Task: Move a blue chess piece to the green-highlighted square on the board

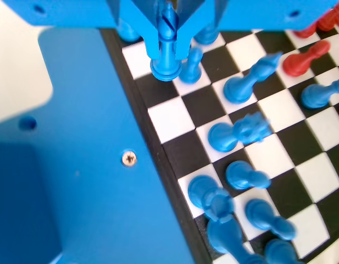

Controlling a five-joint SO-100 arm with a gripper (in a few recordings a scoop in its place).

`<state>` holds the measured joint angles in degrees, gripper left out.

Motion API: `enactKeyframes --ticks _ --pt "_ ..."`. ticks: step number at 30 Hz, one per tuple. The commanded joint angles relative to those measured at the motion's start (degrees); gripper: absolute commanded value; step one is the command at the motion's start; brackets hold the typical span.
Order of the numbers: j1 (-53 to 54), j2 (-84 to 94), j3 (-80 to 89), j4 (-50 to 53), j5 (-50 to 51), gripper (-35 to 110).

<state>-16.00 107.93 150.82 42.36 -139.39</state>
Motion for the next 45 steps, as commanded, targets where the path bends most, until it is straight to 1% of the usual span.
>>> enactKeyframes --ticks 1,5,8,15,24,32,38,45 --pt "-1.41 1.32 -8.61 7.73 1.93 1" --pt "-1.58 1.67 -15.56 18.11 3.16 1" --pt "-1.58 2.20 -18.81 22.94 3.60 1" --pt "1.58 2.55 -23.55 27.77 2.46 1" --pt "12.92 -2.11 -35.86 32.61 5.80 1" --pt "23.03 -10.99 -43.07 31.99 10.55 1" --pt "28.12 -18.81 -45.79 27.86 14.77 1" --pt "31.38 -24.61 -44.21 22.32 14.50 1"
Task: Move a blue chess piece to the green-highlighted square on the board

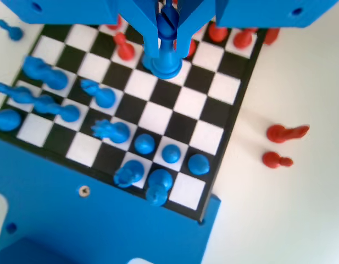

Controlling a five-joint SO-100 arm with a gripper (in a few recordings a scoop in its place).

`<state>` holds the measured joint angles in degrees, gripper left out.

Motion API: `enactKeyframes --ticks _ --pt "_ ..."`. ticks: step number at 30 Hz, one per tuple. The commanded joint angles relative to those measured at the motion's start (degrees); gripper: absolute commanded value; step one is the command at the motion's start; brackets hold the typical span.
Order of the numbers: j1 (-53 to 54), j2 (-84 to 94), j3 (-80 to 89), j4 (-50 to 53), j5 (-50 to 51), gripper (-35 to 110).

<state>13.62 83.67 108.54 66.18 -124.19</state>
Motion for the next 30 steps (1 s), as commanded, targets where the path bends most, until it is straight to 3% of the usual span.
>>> enactKeyframes --ticks 1,11,25,30 --pt "1.93 -1.49 -1.76 -2.72 -0.62 1" --pt "0.97 -5.98 3.08 -13.10 2.02 1" --pt "0.00 -6.06 8.26 -18.46 1.49 2" --pt "-1.05 -5.89 7.82 -18.63 2.72 10"
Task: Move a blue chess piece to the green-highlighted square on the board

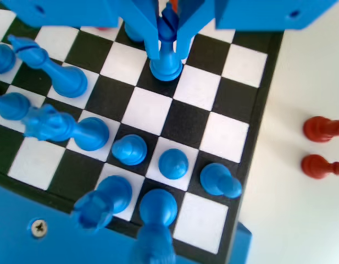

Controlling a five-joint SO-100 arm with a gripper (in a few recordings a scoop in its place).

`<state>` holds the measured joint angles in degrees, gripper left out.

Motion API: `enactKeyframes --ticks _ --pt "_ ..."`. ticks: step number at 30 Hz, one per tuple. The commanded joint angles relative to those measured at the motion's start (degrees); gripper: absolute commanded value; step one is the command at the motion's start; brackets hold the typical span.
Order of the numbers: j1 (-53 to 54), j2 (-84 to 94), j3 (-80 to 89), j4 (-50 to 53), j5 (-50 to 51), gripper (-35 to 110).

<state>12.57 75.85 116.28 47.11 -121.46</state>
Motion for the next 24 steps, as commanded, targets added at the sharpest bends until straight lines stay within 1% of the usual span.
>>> enactKeyframes --ticks 1,6,9,17,22,24 --pt "-0.18 2.02 0.00 0.44 0.26 11" --pt "-0.70 2.55 -0.44 2.20 -0.53 12" --pt "-0.44 3.16 -1.76 5.89 -2.02 12" --pt "1.58 8.44 -9.58 22.68 -7.82 12" --pt "4.31 12.13 -18.72 34.89 -11.95 12" --pt "5.19 13.80 -22.41 39.29 -12.66 9"
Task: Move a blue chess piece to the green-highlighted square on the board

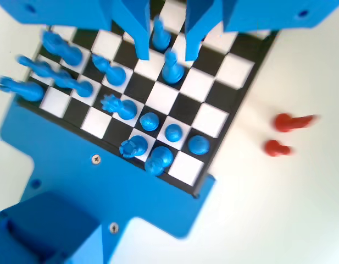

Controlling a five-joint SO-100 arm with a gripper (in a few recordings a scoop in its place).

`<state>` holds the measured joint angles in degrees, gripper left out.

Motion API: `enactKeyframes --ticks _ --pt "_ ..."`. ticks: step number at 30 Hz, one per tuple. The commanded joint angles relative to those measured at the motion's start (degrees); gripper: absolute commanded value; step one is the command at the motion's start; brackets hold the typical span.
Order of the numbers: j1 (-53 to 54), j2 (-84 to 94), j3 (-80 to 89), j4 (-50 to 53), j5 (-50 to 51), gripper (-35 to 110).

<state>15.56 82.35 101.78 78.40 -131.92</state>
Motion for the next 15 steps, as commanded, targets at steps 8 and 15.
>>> enactKeyframes --ticks 8,15 --pt "3.16 19.25 -19.60 22.59 1.32 1" --pt "-2.29 34.80 -21.18 27.25 12.22 1"
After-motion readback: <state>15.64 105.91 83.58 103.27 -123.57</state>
